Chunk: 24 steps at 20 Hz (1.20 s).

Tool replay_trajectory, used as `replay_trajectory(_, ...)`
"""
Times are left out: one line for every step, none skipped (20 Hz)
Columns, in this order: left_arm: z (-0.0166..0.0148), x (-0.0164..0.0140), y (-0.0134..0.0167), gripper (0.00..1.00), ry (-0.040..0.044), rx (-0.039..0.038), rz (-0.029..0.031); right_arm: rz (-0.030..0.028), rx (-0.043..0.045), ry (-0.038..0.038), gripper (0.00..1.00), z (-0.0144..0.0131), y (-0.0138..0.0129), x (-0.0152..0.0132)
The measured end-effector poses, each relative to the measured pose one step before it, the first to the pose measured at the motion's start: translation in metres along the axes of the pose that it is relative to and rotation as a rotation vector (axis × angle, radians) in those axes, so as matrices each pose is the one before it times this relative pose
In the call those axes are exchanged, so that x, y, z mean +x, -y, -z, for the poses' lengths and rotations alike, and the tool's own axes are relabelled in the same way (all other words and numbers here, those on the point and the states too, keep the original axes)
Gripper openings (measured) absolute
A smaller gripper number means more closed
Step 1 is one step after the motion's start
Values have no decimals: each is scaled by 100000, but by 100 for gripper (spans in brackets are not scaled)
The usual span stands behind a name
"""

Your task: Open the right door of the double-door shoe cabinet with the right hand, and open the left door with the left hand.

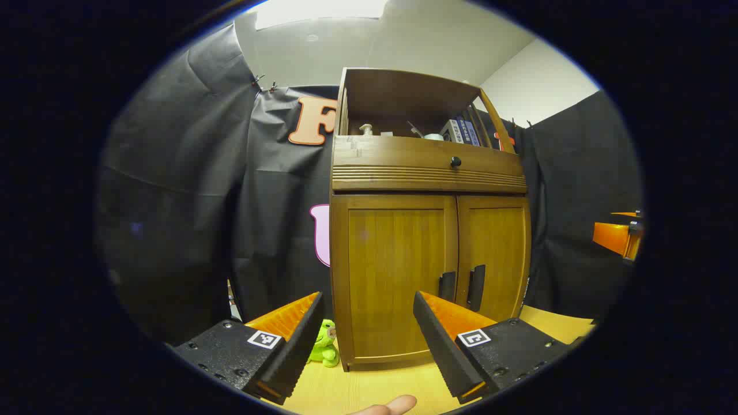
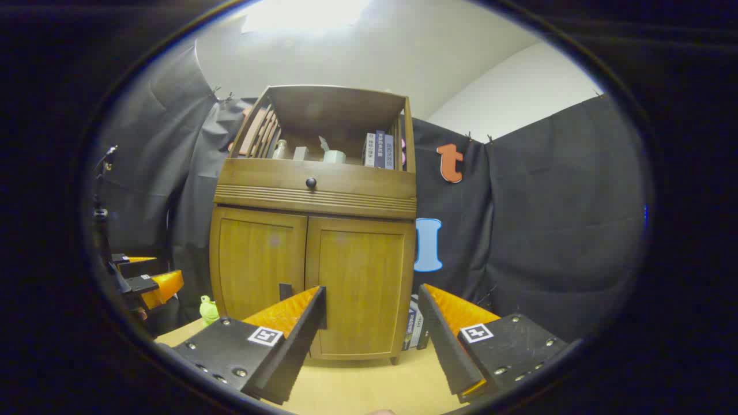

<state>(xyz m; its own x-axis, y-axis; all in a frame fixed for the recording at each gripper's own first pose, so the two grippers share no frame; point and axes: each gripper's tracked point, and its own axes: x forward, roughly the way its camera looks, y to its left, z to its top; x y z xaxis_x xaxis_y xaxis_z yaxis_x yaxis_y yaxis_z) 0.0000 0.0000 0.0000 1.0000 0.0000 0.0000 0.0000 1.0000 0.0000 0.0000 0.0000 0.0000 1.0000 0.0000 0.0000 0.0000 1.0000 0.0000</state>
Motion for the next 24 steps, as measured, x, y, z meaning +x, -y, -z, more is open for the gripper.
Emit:
replay_trajectory(-9,-187,-122,95,209,8,-107,28,-379,-160,94,32,-92,107)
replay_trajectory(-169,-117,-51,95,313,-158,-43,-163,-68,-26,94,1,-170,95)
replay_trajectory(6,-140,-28,95,222,-51,144,-223,219,75,94,-50,-139,21)
replay_trajectory(-180,-193,27,95,311,144,172,11,345,349,94,-167,-32,40)
replay_trajectory(-171,-66,-41,95,448,-38,238,134,67,307,94,-41,188,63)
replay_trajectory(-129,-80,0,95,248,-27,246,249,-248,267,94,-49,133,27)
replay_trajectory(-153,-60,-148,95,76,34,-186,101,-293,77,94,-2,-36,8)
replay_trajectory(-85,-56,-117,95,-84,-257,-324,-235,-156,-236,94,94,-80,-67)
replay_trajectory(-83,22,-143,95,-23,-477,-204,-93,125,-310,94,51,42,43)
replay_trajectory(-74,-71,-48,95,-172,-187,-187,215,327,-248,94,-9,55,58)
replay_trajectory(96,-87,-89,95,-318,51,-352,146,225,-333,94,123,163,175)
replay_trajectory(-101,3,16,95,75,171,41,103,245,-307,94,82,61,114)
replay_trajectory(-210,24,-92,95,198,258,-109,15,395,-9,95,-4,2,3)
replay_trajectory(-103,-52,79,94,221,200,14,-145,181,0,96,-20,64,0)
replay_trajectory(-30,43,138,95,297,7,429,325,234,146,94,-93,124,38)
replay_trajectory(-58,19,107,95,44,102,6,-382,336,294,95,-66,11,20)
replay_trajectory(-31,35,37,94,233,76,163,-671,545,453,96,-132,-90,-17)
replay_trajectory(-70,91,74,95,8,82,369,-101,354,105,96,78,5,122)
replay_trajectory(34,-23,-28,94,59,-85,271,-34,415,224,99,-77,23,65)
replay_trajectory(62,-52,28,95,-145,-195,-132,-194,289,-16,94,103,-21,54)
replay_trajectory(103,45,-8,94,-287,-203,11,186,415,-101,94,10,19,165)
replay_trajectory(58,3,81,95,-309,-223,77,-95,279,-350,94,89,42,67)
replay_trajectory(155,45,-28,95,-556,77,-4,72,356,-537,94,129,-2,154)
replay_trajectory(138,126,-53,95,-434,-74,-72,103,377,-510,94,227,6,265)
